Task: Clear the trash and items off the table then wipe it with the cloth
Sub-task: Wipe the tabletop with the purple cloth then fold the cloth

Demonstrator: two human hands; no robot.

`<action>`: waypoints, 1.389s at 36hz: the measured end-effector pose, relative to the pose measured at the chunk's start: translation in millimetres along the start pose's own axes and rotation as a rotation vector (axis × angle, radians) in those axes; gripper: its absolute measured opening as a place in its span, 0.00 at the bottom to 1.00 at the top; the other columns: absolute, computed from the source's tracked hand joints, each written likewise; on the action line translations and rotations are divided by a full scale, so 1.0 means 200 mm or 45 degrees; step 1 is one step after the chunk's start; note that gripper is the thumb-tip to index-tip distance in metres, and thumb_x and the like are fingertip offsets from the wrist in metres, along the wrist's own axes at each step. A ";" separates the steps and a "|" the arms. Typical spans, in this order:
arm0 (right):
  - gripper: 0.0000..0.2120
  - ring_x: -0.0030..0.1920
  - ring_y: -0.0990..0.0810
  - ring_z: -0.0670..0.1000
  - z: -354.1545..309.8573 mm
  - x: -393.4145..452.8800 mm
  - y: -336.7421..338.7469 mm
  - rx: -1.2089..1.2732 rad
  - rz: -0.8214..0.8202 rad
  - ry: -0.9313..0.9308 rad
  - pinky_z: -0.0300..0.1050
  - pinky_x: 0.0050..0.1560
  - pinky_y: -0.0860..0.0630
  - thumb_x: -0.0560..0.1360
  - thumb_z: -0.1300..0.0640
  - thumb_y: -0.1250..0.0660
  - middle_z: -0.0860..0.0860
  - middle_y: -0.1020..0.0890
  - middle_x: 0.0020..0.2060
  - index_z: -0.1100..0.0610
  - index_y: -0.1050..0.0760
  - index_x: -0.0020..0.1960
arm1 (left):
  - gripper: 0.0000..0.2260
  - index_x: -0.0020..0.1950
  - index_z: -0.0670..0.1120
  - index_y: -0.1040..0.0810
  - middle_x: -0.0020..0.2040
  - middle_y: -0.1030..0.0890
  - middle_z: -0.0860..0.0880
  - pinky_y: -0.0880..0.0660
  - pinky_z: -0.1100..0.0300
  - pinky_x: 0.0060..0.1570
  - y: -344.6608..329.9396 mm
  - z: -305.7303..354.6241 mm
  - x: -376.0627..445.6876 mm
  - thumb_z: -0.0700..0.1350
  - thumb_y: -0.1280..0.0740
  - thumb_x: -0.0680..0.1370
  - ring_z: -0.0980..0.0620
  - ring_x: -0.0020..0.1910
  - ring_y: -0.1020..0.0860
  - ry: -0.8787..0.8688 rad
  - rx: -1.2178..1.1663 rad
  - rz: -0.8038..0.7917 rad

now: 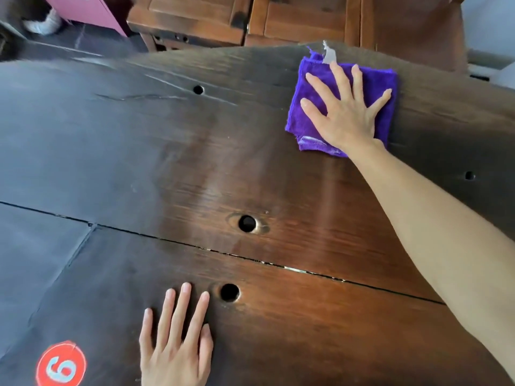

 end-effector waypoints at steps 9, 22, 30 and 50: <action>0.29 0.82 0.57 0.59 -0.02 0.31 0.07 0.028 -0.004 -0.077 0.86 0.66 0.61 0.78 0.27 0.58 0.45 0.50 0.82 0.31 0.49 0.78 | 0.23 0.76 0.54 0.29 0.77 0.28 0.46 0.33 0.38 0.70 0.06 0.04 0.05 0.49 0.44 0.80 0.46 0.79 0.36 0.002 0.006 0.045; 0.30 0.82 0.62 0.59 -0.09 0.29 0.05 0.026 -0.044 -0.106 0.84 0.67 0.65 0.79 0.28 0.59 0.45 0.55 0.83 0.32 0.55 0.80 | 0.27 0.81 0.58 0.35 0.81 0.34 0.50 0.38 0.42 0.75 0.02 0.01 0.02 0.50 0.44 0.80 0.48 0.81 0.37 -0.007 0.000 0.052; 0.27 0.82 0.63 0.57 -0.25 0.01 -0.03 0.069 -0.052 -0.115 0.83 0.67 0.67 0.80 0.31 0.59 0.43 0.56 0.83 0.30 0.56 0.78 | 0.26 0.81 0.57 0.35 0.82 0.35 0.50 0.39 0.40 0.77 0.01 0.00 0.01 0.50 0.44 0.81 0.47 0.81 0.37 -0.019 -0.011 0.028; 0.28 0.82 0.59 0.59 -0.65 -1.03 -0.23 0.004 -0.081 0.007 0.85 0.66 0.61 0.80 0.32 0.59 0.45 0.53 0.83 0.32 0.56 0.80 | 0.26 0.82 0.55 0.39 0.83 0.40 0.50 0.43 0.37 0.78 0.07 0.01 0.03 0.53 0.48 0.83 0.47 0.83 0.44 -0.026 -0.115 -0.181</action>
Point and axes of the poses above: each hand's wrist, its own x-axis towards the middle knuckle, its own y-axis out of the back of the hand, z = x × y, the point moved 4 cm from there along x, towards the middle knuckle
